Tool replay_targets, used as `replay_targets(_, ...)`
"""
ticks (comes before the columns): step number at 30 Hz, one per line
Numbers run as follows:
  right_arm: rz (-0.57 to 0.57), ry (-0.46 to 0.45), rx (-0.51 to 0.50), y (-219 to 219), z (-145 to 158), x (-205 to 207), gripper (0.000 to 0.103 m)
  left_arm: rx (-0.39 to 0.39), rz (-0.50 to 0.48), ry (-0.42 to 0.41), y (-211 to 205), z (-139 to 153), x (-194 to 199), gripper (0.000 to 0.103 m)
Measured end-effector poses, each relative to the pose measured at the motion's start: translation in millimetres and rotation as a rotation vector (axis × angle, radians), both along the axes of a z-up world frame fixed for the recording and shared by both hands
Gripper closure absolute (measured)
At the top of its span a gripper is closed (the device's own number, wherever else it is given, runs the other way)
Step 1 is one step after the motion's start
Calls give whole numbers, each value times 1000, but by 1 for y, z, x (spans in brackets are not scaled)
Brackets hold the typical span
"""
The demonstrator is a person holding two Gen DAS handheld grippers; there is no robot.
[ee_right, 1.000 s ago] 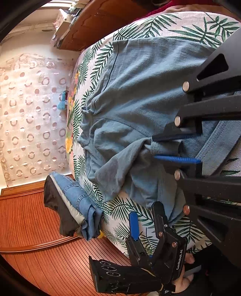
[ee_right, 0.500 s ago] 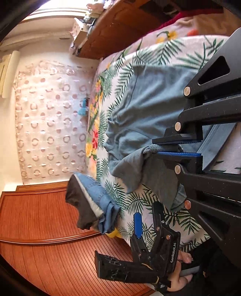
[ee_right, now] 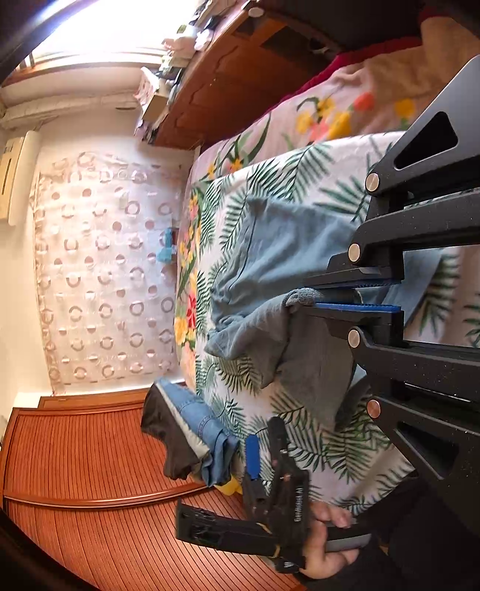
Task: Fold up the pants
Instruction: 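Lift the hem with the right gripper, fold it over the shorts, release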
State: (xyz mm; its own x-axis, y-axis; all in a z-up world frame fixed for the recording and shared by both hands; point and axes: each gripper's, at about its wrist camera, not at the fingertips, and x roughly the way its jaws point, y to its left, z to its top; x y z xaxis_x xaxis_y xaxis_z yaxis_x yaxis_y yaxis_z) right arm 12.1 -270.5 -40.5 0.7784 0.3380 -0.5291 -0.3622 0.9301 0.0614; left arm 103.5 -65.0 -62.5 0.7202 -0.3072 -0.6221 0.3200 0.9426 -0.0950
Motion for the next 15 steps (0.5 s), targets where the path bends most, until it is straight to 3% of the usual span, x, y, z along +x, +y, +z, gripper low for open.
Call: replay_targets(15,-39,118,35,-21,-26,-12,97,58,-49,32,-32,-14,15,22)
